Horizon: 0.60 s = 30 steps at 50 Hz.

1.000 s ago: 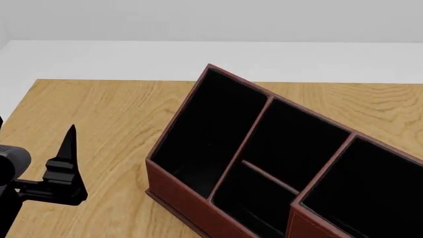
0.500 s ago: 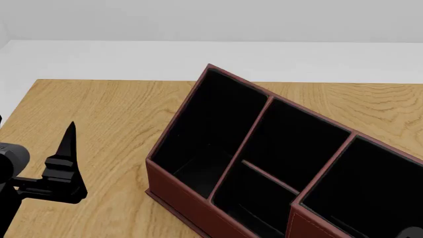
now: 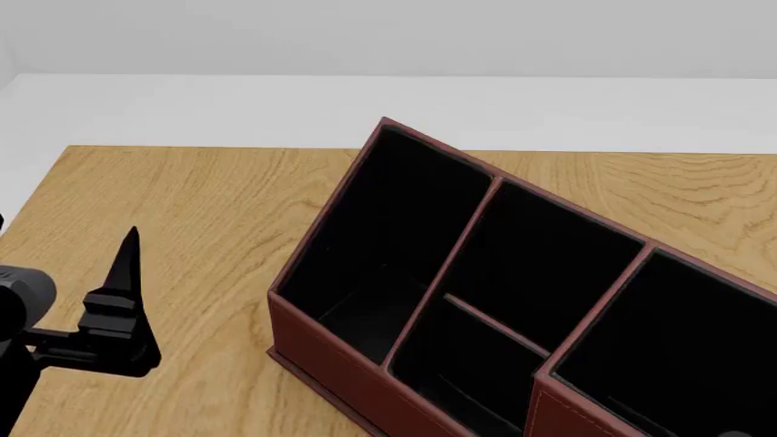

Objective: Pick up the book and place it in the front compartment of the caddy.

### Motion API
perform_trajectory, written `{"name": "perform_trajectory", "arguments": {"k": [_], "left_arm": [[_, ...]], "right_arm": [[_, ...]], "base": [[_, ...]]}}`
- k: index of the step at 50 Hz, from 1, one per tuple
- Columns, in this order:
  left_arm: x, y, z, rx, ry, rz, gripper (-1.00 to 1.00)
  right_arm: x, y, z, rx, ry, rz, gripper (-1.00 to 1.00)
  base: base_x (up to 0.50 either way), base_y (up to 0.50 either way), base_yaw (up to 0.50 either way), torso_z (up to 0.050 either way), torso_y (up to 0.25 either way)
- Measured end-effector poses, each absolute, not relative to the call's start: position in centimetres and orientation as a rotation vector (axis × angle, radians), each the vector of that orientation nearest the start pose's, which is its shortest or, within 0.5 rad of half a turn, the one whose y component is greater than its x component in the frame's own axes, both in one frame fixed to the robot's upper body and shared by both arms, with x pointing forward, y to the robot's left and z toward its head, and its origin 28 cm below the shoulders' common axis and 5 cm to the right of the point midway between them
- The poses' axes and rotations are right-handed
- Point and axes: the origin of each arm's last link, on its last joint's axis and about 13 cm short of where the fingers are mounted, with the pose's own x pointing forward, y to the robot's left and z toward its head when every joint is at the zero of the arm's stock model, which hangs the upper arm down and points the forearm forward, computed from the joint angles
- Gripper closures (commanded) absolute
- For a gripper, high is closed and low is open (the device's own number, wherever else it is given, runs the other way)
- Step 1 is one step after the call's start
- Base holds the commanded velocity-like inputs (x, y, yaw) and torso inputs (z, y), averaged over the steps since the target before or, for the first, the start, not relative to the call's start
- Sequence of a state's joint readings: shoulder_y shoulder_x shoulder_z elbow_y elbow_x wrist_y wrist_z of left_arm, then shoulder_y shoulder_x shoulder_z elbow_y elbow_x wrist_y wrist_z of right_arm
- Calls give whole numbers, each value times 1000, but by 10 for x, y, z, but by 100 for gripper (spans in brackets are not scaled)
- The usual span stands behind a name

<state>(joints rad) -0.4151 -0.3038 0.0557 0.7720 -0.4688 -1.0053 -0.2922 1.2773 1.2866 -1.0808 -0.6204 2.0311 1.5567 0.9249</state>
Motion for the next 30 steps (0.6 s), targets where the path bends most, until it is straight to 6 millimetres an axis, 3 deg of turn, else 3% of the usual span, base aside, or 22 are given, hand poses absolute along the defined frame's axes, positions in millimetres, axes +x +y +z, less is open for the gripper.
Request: {"name": "perform_trajectory", "arguments": {"k": [30], "left_arm": [[221, 220, 186, 66, -125, -68, -100]], "right_arm": [[155, -215, 212, -906, 1098, 329, -100]], "base": [[0, 0, 0, 0, 0]]}}
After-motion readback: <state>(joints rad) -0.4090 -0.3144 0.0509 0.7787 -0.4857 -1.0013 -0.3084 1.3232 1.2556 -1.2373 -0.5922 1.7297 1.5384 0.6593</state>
